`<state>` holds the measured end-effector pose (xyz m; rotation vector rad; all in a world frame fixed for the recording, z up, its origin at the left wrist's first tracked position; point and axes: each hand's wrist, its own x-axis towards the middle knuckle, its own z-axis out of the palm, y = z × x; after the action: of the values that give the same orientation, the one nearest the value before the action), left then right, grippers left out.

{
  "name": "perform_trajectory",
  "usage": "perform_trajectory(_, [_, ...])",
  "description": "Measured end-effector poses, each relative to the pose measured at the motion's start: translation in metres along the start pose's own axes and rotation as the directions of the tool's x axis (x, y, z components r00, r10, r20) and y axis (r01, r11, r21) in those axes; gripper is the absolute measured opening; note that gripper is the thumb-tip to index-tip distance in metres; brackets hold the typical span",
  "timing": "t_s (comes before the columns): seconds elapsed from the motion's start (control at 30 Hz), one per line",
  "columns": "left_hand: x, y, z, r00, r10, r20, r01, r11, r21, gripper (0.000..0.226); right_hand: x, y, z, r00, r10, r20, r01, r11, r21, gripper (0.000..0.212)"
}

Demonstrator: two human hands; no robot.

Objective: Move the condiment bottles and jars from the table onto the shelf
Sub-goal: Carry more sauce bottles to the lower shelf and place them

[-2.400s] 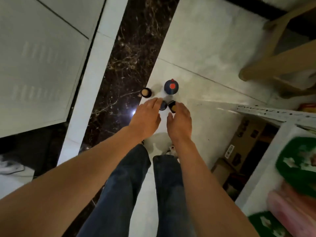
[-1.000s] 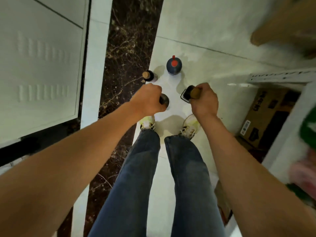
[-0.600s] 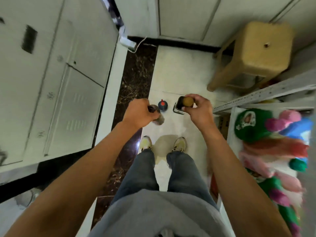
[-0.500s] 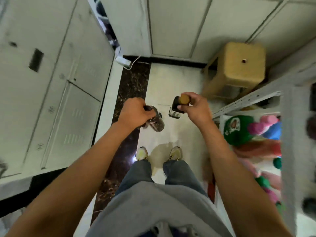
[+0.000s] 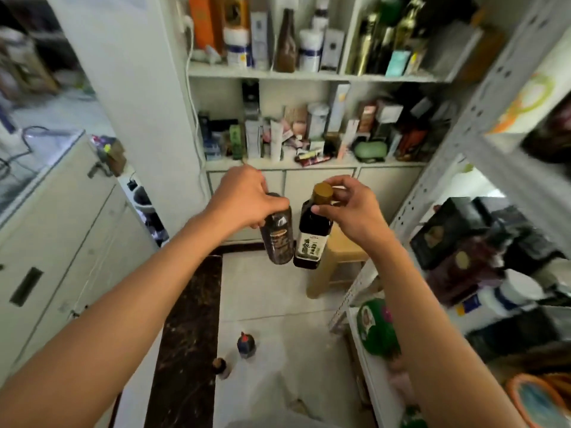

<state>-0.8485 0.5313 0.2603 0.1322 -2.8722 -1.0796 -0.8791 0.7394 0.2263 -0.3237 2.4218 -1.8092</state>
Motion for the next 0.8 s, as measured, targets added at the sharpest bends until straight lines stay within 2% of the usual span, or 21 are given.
perform_trajectory(0.1, [0.016, 0.047, -0.023, 0.988, 0.153, -0.007, -0.153, 0.988, 0.022, 0.030, -0.003, -0.035, -0.022, 0.992, -0.090, -0.084, 0.086, 0.995, -0.053, 0.045])
perform_trajectory(0.27, [0.034, 0.110, -0.046, 0.946, 0.324, -0.004, -0.324, 0.946, 0.016, 0.035, -0.013, -0.085, -0.061, 0.945, -0.215, -0.246, 0.189, 0.974, -0.128, 0.046])
perform_trajectory(0.4, [0.040, 0.158, -0.059, 0.870, 0.487, -0.082, -0.488, 0.873, 0.006, 0.032, -0.033, -0.123, -0.092, 0.884, -0.280, -0.376, 0.234, 0.958, -0.164, 0.044])
perform_trajectory(0.57, [0.037, 0.223, -0.067, 0.744, 0.641, -0.190, -0.659, 0.750, -0.053, 0.032, -0.065, -0.167, -0.130, 0.772, -0.347, -0.533, 0.248, 0.936, -0.251, 0.045])
perform_trajectory(0.8, [0.022, 0.296, -0.054, 0.611, 0.742, -0.274, -0.791, 0.583, -0.186, 0.028, -0.109, -0.203, -0.174, 0.586, -0.407, -0.700, 0.187, 0.909, -0.372, 0.041])
